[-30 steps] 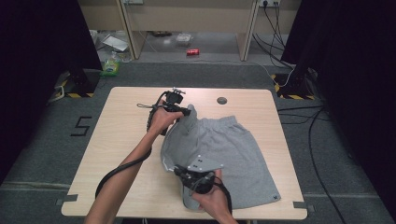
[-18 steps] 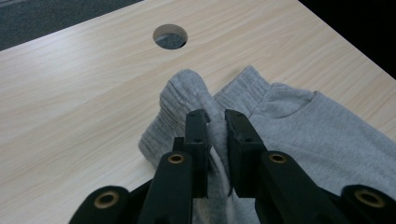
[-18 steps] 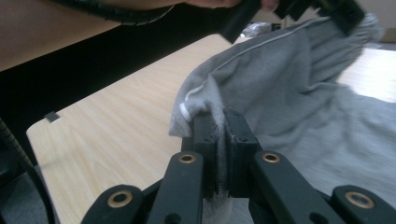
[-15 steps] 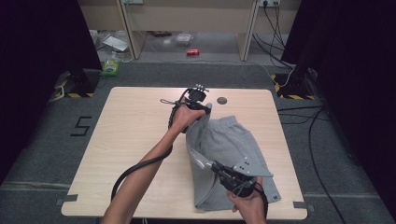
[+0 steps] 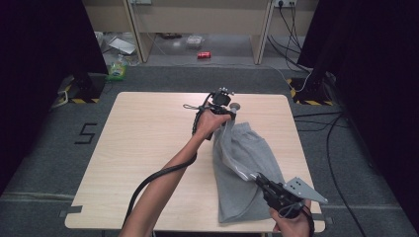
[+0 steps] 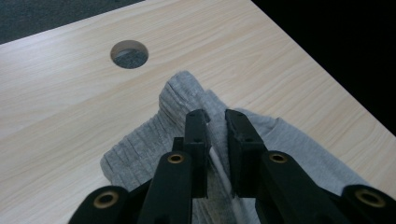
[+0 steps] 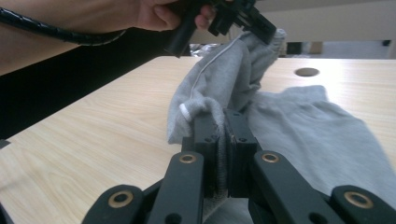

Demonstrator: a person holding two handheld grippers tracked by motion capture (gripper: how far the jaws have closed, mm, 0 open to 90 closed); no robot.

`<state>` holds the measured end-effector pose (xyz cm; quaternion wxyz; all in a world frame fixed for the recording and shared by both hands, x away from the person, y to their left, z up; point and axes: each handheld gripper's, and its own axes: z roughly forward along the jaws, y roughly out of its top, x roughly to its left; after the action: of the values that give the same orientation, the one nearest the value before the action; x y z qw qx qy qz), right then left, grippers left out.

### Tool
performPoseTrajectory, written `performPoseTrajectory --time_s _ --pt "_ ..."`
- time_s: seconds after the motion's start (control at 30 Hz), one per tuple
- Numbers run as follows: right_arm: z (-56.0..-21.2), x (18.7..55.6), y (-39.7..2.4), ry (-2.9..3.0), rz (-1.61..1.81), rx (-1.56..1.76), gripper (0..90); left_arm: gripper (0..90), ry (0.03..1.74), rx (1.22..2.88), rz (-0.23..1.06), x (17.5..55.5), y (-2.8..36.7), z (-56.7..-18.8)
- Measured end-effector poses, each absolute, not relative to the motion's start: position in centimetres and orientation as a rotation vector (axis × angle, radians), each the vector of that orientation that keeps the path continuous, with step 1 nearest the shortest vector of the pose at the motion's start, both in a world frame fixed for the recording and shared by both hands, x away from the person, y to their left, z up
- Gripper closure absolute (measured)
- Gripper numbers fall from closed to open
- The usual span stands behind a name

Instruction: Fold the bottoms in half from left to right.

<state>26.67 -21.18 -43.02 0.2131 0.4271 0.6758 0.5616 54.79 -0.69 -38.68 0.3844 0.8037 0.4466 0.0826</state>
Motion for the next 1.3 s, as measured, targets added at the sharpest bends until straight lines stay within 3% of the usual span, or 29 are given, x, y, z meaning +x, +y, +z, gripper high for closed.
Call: performPoseTrajectory --time_s 0.4,0.57,1.0,1.3 --pt "-44.2 25.3 -23.7 1.830 1.518 1.264 86.1 78.5 1.117 2.038 0.166 54.5 -4.3 -39.6" --pt "-44.5 25.4 -23.8 1.841 1.500 1.268 86.0 66.0 1.111 2.004 0.132 54.4 -4.7 -39.9" --pt "-44.8 25.5 -24.9 1.814 1.457 1.324 86.0 63.1 1.108 2.007 0.159 54.4 -1.7 -39.8" --pt "-45.7 23.8 -26.8 1.785 1.371 1.389 86.1 62.2 1.136 2.018 0.161 54.7 1.4 -41.1"
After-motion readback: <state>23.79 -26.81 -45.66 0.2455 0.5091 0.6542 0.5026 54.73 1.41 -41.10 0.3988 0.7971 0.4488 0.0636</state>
